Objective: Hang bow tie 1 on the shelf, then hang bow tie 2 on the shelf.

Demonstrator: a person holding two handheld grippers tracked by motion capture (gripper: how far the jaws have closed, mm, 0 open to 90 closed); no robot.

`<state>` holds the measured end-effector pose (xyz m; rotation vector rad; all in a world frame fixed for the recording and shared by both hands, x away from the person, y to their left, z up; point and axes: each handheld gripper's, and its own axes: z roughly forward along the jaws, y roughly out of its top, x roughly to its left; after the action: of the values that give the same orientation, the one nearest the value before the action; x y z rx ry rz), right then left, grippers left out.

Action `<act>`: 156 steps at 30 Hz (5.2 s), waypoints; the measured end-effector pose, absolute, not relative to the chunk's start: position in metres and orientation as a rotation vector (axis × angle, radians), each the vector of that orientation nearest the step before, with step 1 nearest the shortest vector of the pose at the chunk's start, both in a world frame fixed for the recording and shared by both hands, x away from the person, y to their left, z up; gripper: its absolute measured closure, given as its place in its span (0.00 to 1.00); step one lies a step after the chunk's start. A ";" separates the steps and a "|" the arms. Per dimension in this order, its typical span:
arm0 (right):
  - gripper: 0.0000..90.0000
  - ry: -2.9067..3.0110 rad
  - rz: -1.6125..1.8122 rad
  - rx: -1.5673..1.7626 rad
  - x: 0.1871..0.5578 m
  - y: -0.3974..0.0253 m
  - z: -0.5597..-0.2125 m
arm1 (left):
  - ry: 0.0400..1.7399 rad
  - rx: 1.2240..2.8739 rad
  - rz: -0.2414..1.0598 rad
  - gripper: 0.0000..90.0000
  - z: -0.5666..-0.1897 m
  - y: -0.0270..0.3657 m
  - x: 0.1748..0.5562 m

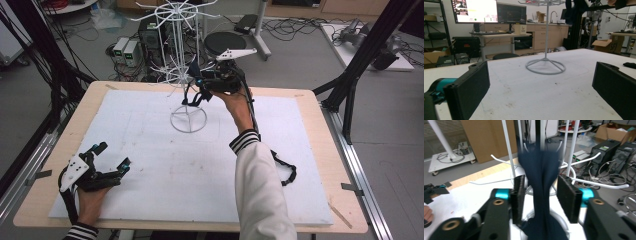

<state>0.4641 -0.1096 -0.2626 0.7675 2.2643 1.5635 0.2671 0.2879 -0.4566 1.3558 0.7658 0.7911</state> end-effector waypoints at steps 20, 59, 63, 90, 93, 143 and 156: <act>0.03 2.086 1.550 0.872 0.455 -0.121 -0.256 | 0.765 1.358 0.794 0.02 -0.457 0.288 0.267; 0.01 2.016 1.546 0.913 0.377 -0.228 -0.274 | 0.776 1.361 0.777 0.02 -0.456 0.289 0.268; 0.01 2.006 1.550 0.929 0.369 -0.238 -0.283 | 0.773 1.358 0.782 0.02 -0.456 0.288 0.268; 0.01 1.952 1.571 0.979 0.328 -0.277 -0.334 | 0.770 1.366 0.786 0.02 -0.456 0.288 0.268; 0.01 1.952 1.562 0.993 0.327 -0.280 -0.338 | 0.771 1.365 0.787 0.02 -0.456 0.288 0.268; 0.02 2.035 1.263 1.353 0.320 -0.270 -0.350 | 0.764 1.359 0.792 0.02 -0.457 0.288 0.267; 0.05 2.070 1.135 1.496 0.314 -0.269 -0.367 | 0.763 1.359 0.792 0.02 -0.457 0.288 0.267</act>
<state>0.3142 -0.2693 -0.3669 1.4963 2.0702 1.1351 0.2669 0.2876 -0.4566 1.3595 0.7627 0.7920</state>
